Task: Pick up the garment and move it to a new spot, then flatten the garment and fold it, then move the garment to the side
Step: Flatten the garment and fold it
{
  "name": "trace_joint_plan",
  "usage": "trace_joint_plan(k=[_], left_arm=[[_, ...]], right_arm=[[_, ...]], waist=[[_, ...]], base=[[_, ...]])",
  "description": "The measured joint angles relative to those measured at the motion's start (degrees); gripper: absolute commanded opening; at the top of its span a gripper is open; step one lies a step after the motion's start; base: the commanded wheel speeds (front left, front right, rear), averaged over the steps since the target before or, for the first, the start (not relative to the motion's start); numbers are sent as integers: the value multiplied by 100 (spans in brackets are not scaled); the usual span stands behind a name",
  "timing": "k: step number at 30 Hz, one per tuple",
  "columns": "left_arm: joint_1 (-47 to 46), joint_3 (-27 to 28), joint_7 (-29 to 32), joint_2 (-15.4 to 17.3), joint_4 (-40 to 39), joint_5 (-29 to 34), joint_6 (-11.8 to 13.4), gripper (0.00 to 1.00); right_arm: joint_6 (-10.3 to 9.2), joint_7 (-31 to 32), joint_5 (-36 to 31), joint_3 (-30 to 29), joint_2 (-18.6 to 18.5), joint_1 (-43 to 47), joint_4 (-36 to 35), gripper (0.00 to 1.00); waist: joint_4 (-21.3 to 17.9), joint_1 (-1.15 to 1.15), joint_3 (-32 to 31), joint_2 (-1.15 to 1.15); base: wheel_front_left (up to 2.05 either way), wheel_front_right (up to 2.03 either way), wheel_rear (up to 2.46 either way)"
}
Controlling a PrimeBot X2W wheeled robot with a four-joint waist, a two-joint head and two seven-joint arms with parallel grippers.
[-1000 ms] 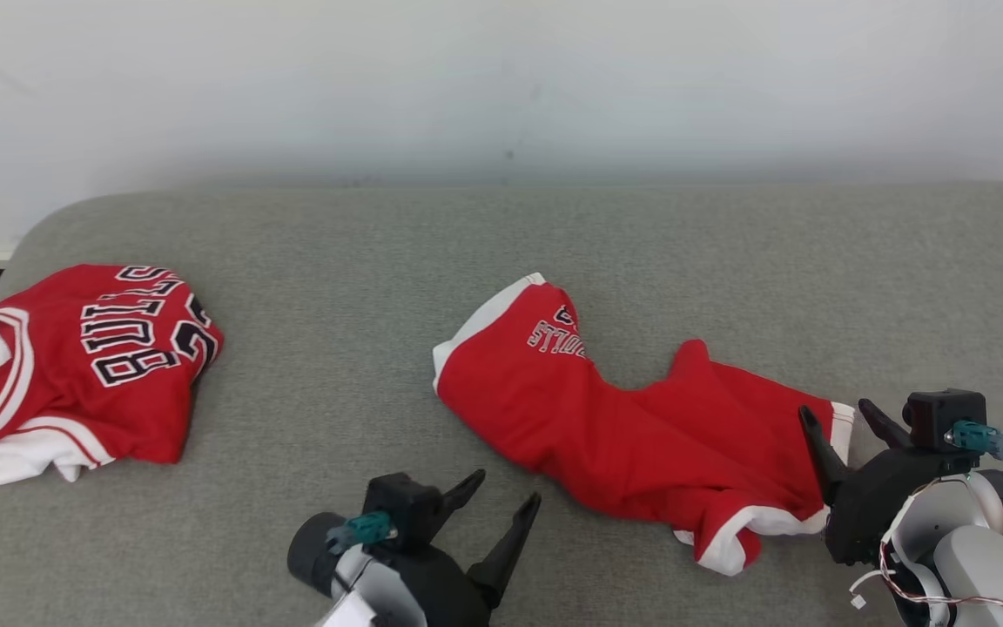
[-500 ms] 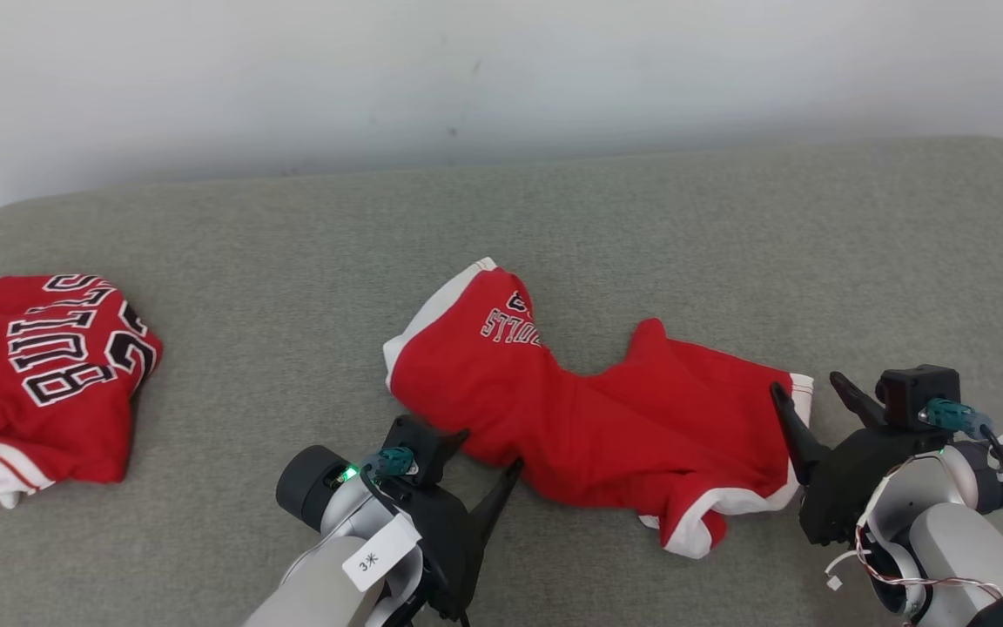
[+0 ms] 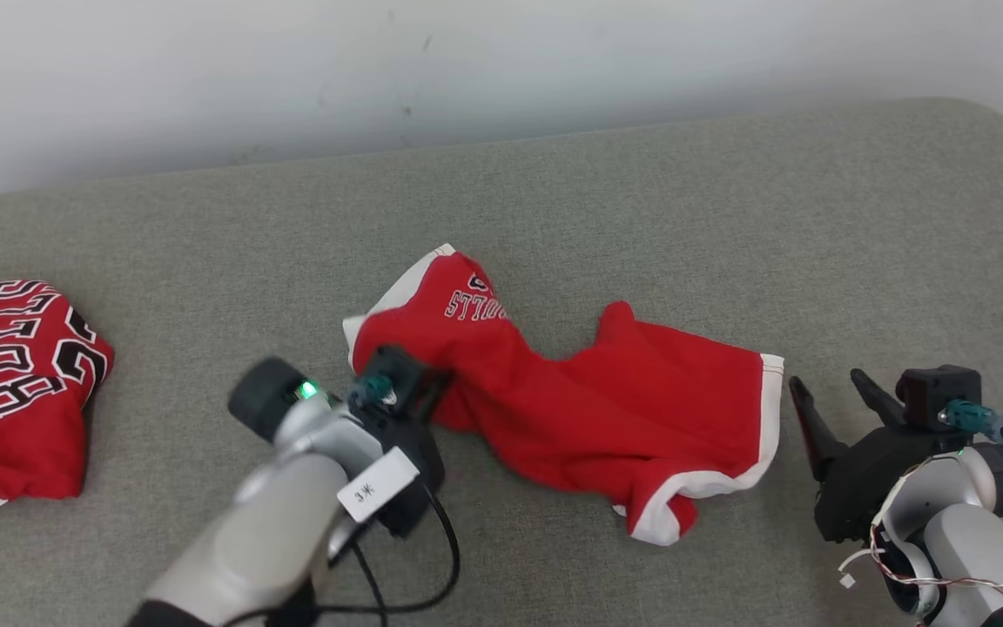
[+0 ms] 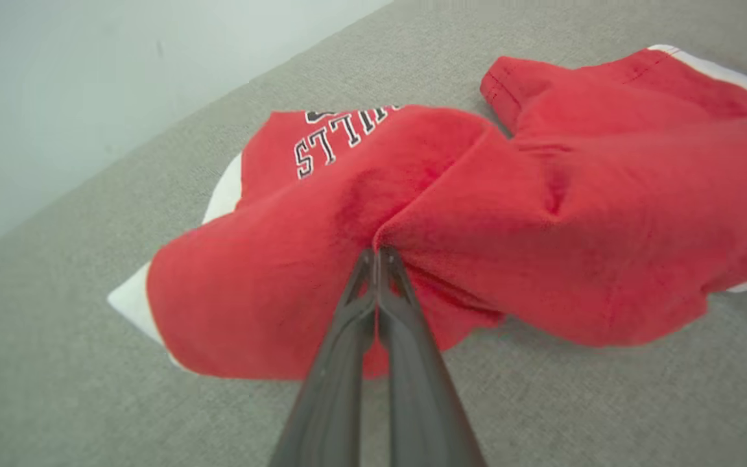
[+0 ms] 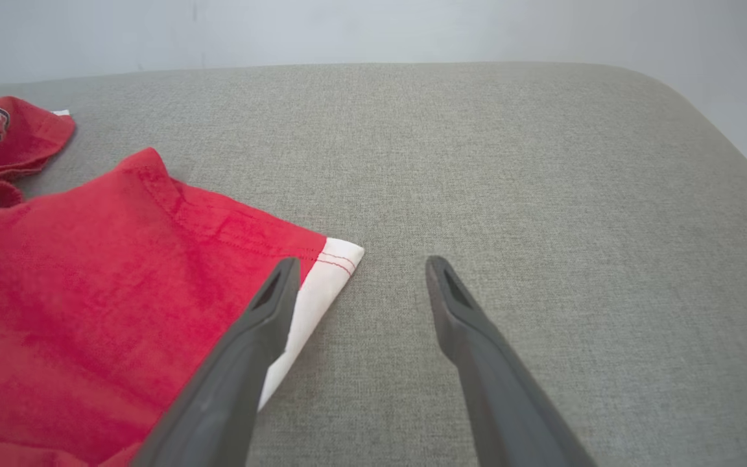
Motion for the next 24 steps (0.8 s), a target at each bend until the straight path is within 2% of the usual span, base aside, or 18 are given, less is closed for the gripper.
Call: trace_joint_plan(k=[5, 11, 17, 24], left_arm=[[-564, -57, -147, 292, 240, 198, -35, 0], [-1227, -46, -390, 412, 439, 277, -43, 0], [-1597, 44, -624, 264, 635, 274, -42, 0], [-1415, -103, -832, -25, 925, 211, -42, 0]], right_arm=[[0, -26, 1, 46, 82, -9, 1, 100], [8, -29, 0, 152, 152, -32, 13, 100], [8, -35, 0, 165, 155, -33, 27, 100], [10, -59, -1, 222, 222, -38, 24, 100]], waist=[[21, 0, -4, 0], [-34, 0, -11, 0], [-145, 0, 11, 0], [-269, 0, 92, 0]], base=[[0, 0, 0], [0, 0, 0], [0, 0, 0], [0, 0, 0]])
